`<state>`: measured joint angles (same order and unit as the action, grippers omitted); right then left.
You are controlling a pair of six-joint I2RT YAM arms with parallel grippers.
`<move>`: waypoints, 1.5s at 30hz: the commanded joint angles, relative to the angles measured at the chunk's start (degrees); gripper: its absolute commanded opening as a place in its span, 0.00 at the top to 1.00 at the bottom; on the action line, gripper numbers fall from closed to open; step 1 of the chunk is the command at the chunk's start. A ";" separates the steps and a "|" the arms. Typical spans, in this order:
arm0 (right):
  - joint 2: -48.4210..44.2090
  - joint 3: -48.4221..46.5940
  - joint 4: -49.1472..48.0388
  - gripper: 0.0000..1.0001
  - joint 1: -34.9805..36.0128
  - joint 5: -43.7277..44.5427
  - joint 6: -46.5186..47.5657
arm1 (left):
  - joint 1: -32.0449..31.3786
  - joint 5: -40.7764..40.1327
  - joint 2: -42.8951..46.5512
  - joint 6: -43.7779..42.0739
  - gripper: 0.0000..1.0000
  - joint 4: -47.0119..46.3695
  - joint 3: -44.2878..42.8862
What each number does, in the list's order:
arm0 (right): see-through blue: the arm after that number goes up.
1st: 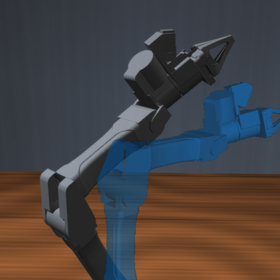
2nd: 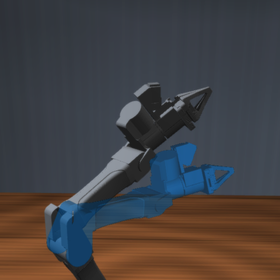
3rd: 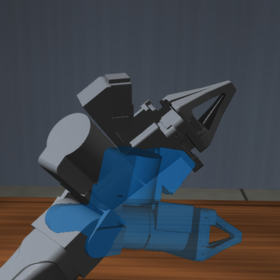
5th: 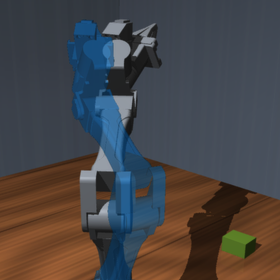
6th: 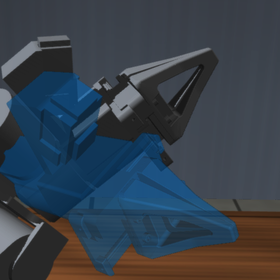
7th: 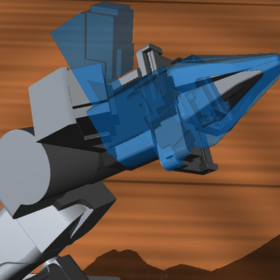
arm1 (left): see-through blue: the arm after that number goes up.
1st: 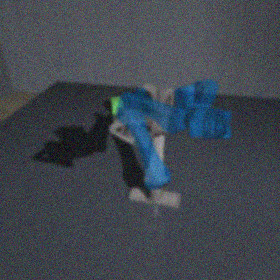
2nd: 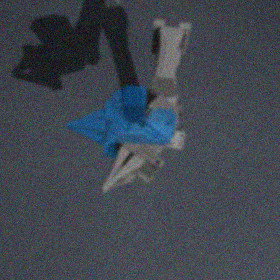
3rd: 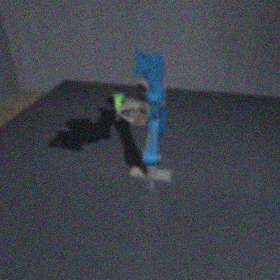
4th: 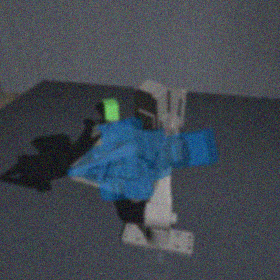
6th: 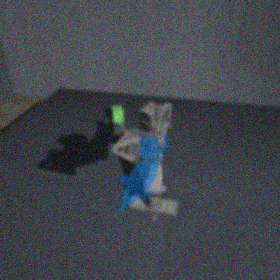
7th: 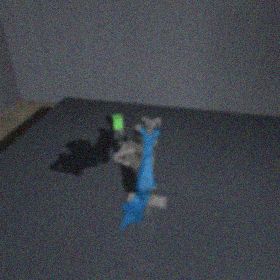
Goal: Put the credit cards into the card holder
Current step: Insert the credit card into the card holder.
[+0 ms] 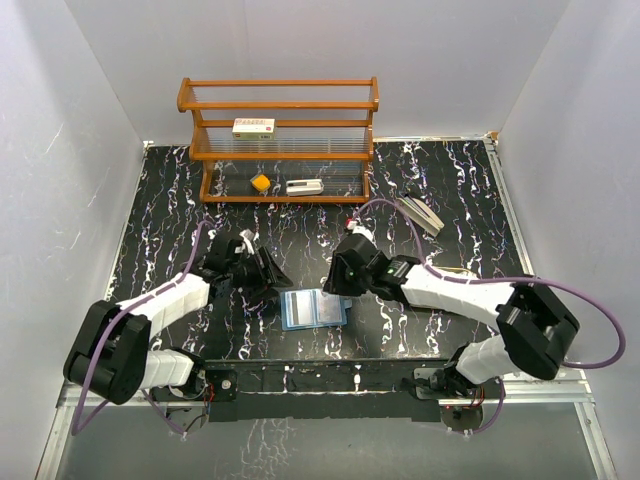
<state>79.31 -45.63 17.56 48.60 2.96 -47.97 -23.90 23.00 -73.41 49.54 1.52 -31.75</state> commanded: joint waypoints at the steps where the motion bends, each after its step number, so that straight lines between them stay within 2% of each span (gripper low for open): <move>1: 3.34 -4.84 -2.92 0.72 3.03 0.80 -1.54 | 2.44 9.27 1.56 2.17 0.44 -7.17 4.98; 5: 7.43 -6.92 -3.65 0.75 4.72 0.70 -1.18 | 2.76 11.50 0.92 3.54 0.44 -12.01 7.53; 13: 14.22 -8.42 -6.58 0.80 4.75 -2.66 -1.22 | 2.80 12.91 -0.30 3.63 0.44 -14.27 8.21; 20: 19.98 -7.99 -5.95 0.88 5.17 -2.91 -1.23 | 2.81 9.86 -1.27 2.88 0.44 -14.93 9.69; 30: 19.58 -3.64 -8.48 0.99 5.28 -2.85 -3.16 | 2.80 12.20 -2.24 3.07 0.43 -18.32 10.30; 36: 20.10 -1.54 -11.29 1.00 5.27 -3.95 -3.85 | 2.80 13.53 -2.11 4.84 0.43 -21.36 11.38; 45: 19.35 0.09 -12.77 1.00 5.35 -4.80 -5.09 | 2.76 16.63 -0.89 9.36 0.49 -25.45 13.65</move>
<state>97.41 -47.68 1.61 53.49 -2.02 -53.21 -21.43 36.29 -75.66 56.62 -21.50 -18.55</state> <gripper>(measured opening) 0.009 0.520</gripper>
